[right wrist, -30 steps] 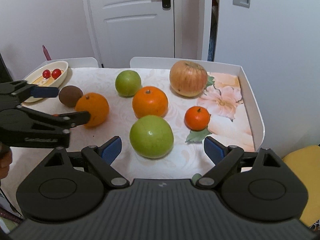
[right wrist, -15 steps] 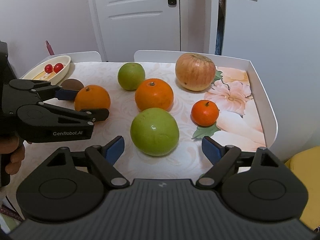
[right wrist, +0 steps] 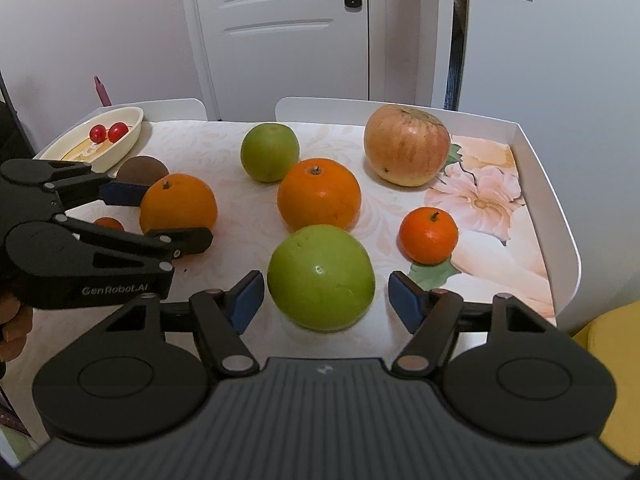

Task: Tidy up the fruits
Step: 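Grasp the large orange with the left gripper while the right gripper grasps the green apple, then lower the orange into the bowl with the left gripper while the right gripper places the apple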

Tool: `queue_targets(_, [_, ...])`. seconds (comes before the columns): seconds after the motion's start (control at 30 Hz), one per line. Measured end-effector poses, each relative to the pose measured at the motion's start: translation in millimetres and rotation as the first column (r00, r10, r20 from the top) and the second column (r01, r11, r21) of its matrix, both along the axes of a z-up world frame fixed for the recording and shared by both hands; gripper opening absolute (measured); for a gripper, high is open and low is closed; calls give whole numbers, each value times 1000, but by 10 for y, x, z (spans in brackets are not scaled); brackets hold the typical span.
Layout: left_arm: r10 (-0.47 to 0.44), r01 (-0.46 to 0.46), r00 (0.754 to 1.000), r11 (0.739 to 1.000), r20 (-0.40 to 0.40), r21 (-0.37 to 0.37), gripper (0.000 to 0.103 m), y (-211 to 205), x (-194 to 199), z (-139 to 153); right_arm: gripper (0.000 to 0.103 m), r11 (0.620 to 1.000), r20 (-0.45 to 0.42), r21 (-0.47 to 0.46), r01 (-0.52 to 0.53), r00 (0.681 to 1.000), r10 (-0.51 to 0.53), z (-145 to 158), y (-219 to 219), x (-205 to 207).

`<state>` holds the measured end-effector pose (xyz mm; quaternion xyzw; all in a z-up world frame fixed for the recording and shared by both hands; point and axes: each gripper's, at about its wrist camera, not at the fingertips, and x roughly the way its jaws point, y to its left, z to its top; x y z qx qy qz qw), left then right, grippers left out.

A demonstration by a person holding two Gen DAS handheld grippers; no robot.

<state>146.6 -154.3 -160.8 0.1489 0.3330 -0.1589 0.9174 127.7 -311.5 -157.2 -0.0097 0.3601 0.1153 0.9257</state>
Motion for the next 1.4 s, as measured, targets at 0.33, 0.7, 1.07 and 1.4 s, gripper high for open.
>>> queue_targets(0.33, [10,-10,1000,1000,1,-16,65,29,-36,42,72,1000,3,-16,-13,1000,13,17,39,39])
queue_targets(0.7, [38,-36,999,997,35,-64,65,141,-176,281,72,1000,34,-15,-27,999,28,324,117,-52])
queue_targets(1.07, [127,-117,988,986,83,-119,65,463,-434,745,72,997,74,7,-75,995,74,809,405,-121])
queue_targets(1.4, [234,-220,965,968,117,-119,65,998,-599,1118,72,987,105,45,-157,983,151,1211,932,-40])
